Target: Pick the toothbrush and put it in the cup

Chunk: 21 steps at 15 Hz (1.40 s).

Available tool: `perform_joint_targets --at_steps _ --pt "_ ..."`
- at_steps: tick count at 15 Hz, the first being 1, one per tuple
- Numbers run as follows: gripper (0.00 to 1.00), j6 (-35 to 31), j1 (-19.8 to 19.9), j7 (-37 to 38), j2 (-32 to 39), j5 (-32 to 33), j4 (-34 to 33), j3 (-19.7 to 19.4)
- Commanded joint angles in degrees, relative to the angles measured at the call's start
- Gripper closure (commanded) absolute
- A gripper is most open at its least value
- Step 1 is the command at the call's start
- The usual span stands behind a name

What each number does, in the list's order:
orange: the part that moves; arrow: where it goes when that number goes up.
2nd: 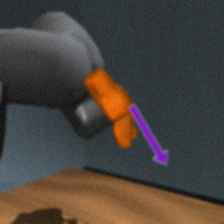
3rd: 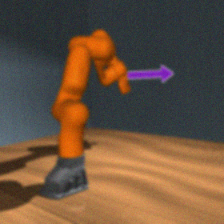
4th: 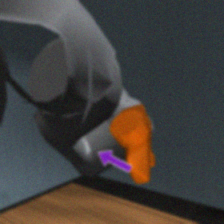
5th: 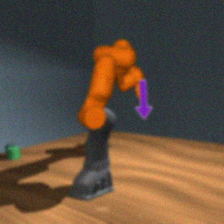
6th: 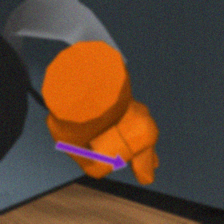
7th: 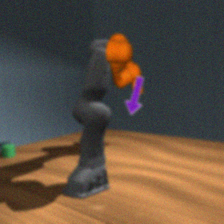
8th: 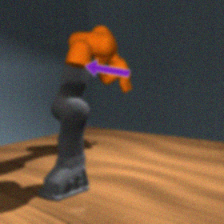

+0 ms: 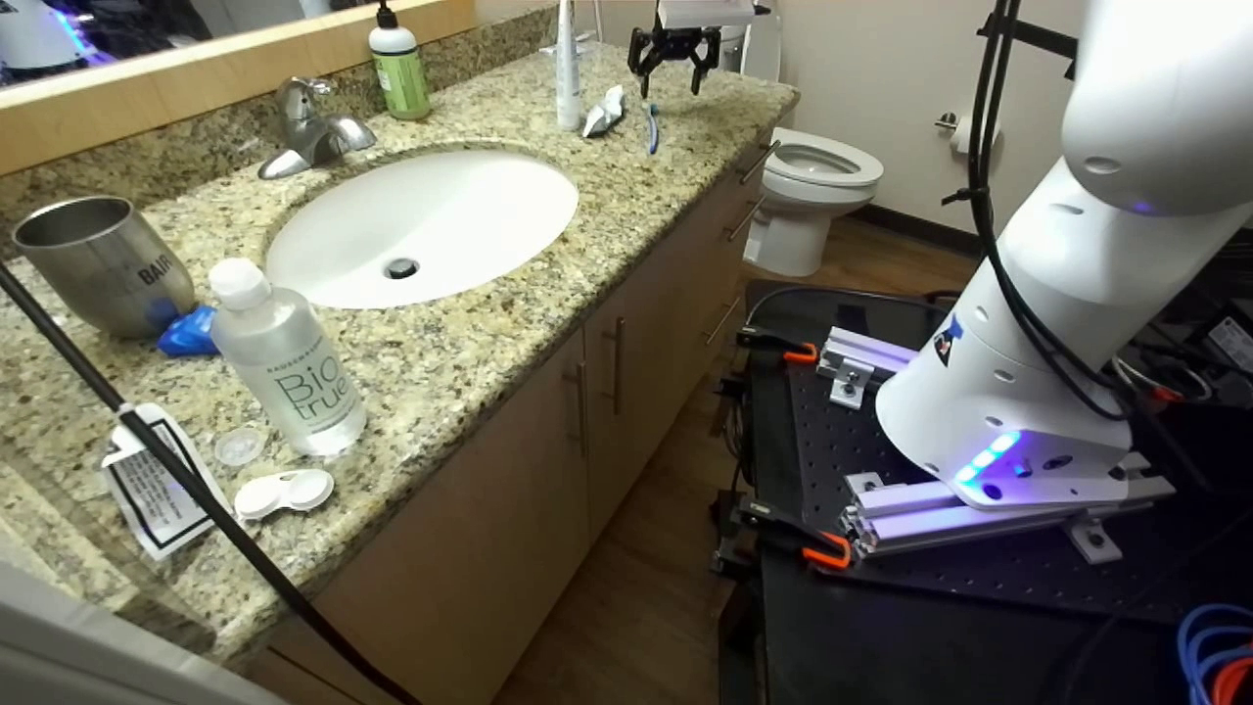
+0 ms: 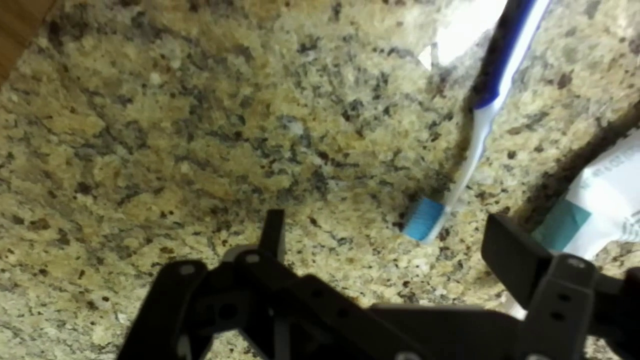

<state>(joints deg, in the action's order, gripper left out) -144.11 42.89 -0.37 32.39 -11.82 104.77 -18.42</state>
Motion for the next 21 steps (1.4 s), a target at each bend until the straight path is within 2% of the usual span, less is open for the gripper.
perform_joint_targets --at_steps 1,4,6,8,9,12,13,15,21 --pt "0.0 -0.5 0.2 -0.1 0.0 0.3 0.3 0.6" --pt "0.0 -0.8 0.1 -0.7 0.1 0.3 0.8 1.1" --pt "0.0 1.4 -1.2 0.6 1.2 2.7 0.1 -0.2" --pt "0.0 0.3 -2.4 2.0 2.1 5.3 0.3 -1.3" --pt "0.0 0.0 -0.7 0.3 0.8 3.2 0.8 0.4" --pt "0.0 0.0 -1.8 1.5 1.8 4.5 0.7 -0.5" --pt "0.25 0.4 -1.3 0.8 1.8 4.0 0.5 0.0" --pt "0.33 0.7 -0.9 -0.1 1.7 3.5 0.3 0.5" --pt "0.76 1.4 -0.8 0.3 1.9 2.0 -1.2 1.1"
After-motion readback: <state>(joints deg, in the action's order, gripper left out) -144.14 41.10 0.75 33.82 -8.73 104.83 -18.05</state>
